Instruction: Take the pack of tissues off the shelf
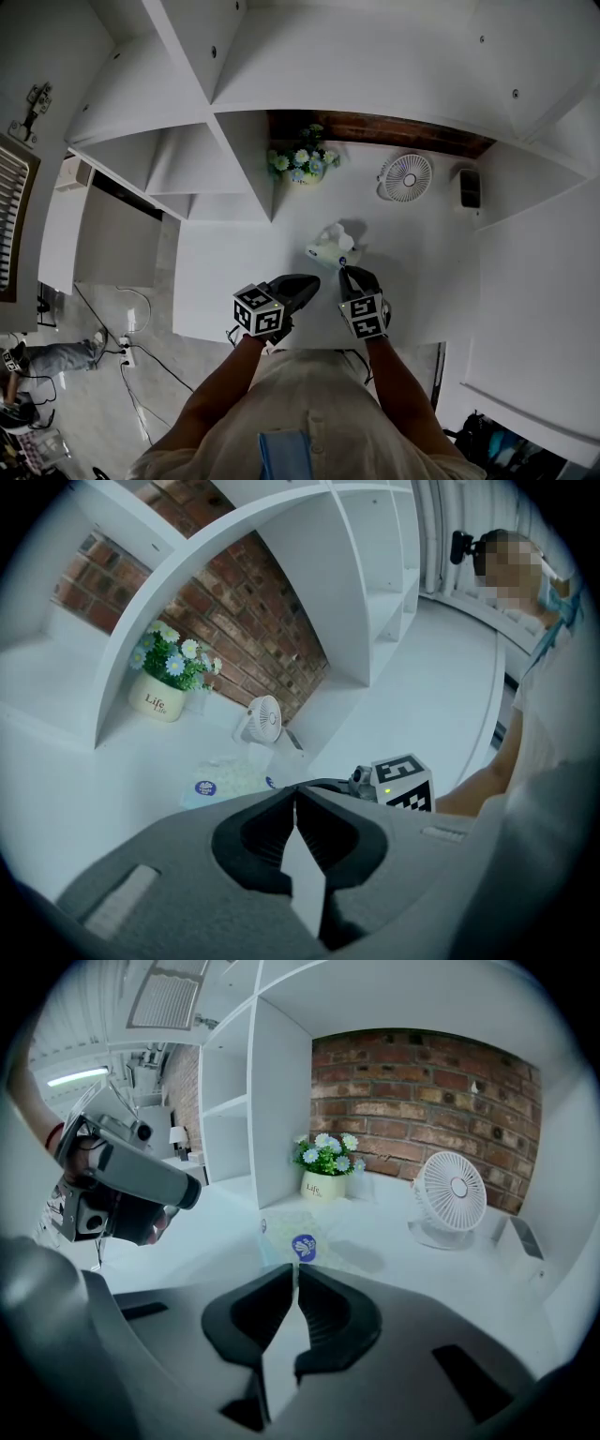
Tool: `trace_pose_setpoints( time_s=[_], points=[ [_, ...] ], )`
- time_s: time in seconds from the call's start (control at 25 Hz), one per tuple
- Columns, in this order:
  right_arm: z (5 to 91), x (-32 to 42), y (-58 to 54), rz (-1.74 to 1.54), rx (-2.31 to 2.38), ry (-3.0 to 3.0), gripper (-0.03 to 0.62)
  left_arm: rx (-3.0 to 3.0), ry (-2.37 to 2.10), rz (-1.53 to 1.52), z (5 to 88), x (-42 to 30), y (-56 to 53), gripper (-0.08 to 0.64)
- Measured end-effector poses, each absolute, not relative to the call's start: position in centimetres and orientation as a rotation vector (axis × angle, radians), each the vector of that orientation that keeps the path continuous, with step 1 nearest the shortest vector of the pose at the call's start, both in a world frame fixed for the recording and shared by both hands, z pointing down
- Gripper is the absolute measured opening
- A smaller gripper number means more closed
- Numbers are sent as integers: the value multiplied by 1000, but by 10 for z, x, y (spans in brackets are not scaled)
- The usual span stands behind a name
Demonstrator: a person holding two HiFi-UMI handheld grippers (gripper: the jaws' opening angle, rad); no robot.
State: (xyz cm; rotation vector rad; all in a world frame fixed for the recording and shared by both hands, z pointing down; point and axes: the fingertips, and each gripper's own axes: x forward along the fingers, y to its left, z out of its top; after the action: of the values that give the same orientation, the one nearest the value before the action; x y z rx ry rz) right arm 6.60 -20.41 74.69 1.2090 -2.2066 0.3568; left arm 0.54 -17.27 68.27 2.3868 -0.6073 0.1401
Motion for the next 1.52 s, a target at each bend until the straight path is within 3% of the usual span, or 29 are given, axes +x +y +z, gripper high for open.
trace_pose_setpoints(
  time_s=[0.32, 0.56, 0.96, 1.52],
  points=[
    [745, 69, -198, 441, 1216, -2221, 98, 2392, -594, 131, 680, 8, -172, 14],
    [735, 70, -195, 468, 1226, -2239, 115, 2402, -596, 130, 678, 7, -176, 14],
    [720, 67, -187, 468, 1220, -2260, 113, 2413, -586, 125, 674, 5, -176, 14],
    [706, 64, -181, 440, 1214, -2282, 24, 2420, -568, 125, 672, 5, -177, 14]
  ],
)
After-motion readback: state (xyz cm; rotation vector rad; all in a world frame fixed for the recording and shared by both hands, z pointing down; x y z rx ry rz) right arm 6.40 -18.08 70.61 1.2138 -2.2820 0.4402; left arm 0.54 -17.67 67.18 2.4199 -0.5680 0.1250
